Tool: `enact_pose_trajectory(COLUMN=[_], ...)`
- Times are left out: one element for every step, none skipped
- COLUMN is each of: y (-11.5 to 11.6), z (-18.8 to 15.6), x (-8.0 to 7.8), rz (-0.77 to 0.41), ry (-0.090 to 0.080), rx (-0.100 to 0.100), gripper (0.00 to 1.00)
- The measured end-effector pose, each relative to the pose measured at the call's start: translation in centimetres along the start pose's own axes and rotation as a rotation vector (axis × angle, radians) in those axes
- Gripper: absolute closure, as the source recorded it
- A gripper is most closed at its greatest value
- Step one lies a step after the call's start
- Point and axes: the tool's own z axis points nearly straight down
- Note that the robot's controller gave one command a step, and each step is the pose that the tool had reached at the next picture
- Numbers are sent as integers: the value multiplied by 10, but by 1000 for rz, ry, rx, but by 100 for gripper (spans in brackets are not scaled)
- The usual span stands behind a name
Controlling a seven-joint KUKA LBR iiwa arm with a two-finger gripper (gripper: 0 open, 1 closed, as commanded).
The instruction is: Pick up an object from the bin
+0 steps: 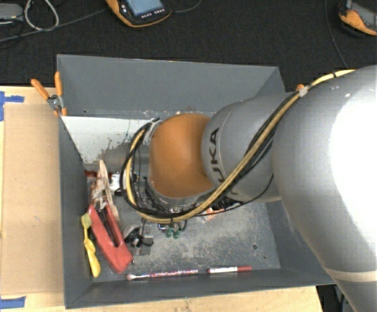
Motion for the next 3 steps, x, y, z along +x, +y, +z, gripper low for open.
enact_pose_trajectory(y=[-13, -19, -19], z=[31, 31, 31], x=[-4, 9, 9], rz=[55, -14, -13], ry=[2, 2, 2], rx=[4, 1, 1], gripper=[0, 100, 100])
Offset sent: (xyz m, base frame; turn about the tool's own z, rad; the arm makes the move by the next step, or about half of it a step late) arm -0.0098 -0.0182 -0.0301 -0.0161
